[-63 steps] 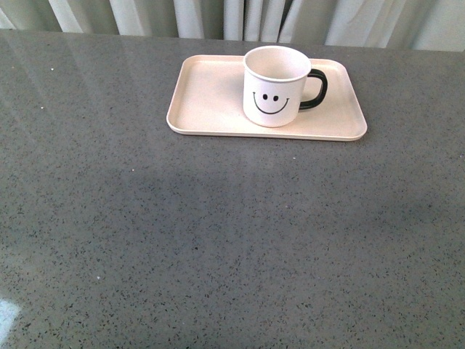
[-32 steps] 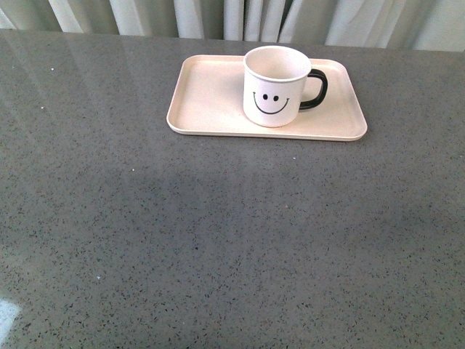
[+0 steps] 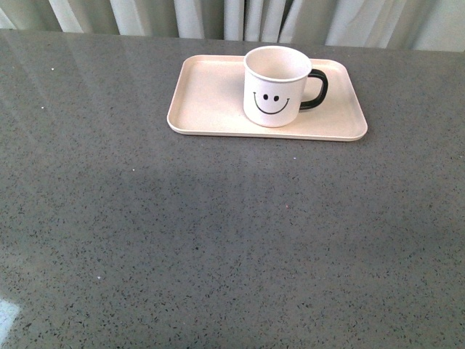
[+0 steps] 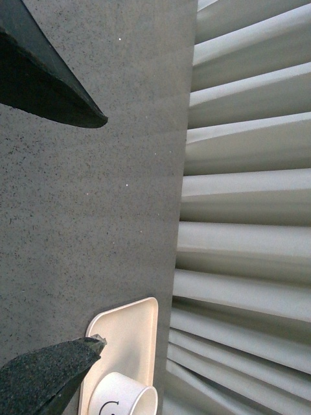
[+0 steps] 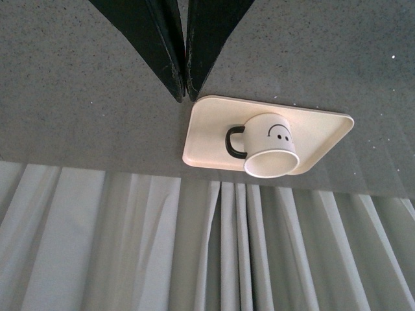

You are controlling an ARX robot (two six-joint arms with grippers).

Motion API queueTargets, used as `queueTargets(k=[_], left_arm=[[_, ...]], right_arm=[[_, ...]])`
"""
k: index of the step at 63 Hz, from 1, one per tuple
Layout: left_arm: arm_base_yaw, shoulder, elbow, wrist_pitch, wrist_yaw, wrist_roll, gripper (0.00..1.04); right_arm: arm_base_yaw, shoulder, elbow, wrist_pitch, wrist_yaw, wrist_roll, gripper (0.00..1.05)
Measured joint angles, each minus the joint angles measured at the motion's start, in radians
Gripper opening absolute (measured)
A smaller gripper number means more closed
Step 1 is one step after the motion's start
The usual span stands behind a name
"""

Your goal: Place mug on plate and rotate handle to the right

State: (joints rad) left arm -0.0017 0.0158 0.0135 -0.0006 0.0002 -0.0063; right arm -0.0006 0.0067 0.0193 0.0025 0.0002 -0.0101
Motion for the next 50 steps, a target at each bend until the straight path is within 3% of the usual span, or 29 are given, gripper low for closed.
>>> queueTargets(k=[3, 24, 33, 50], left_arm=[[0.0, 0.0, 0.0, 0.0, 0.0, 0.0, 0.96], [0.0, 0.0, 0.0, 0.0, 0.0, 0.0, 0.96], [0.0, 0.0, 0.0, 0.0, 0.0, 0.0, 0.96], [0.0, 0.0, 0.0, 0.0, 0.0, 0.0, 0.96]], right_arm=[[0.0, 0.0, 0.0, 0.0, 0.0, 0.0, 0.05], [0.0, -0.001, 0.0, 0.0, 0.0, 0.0, 0.62], [0.0, -0.001, 0.0, 0.0, 0.0, 0.0, 0.97], [0.0, -0.001, 0.0, 0.0, 0.0, 0.0, 0.96]])
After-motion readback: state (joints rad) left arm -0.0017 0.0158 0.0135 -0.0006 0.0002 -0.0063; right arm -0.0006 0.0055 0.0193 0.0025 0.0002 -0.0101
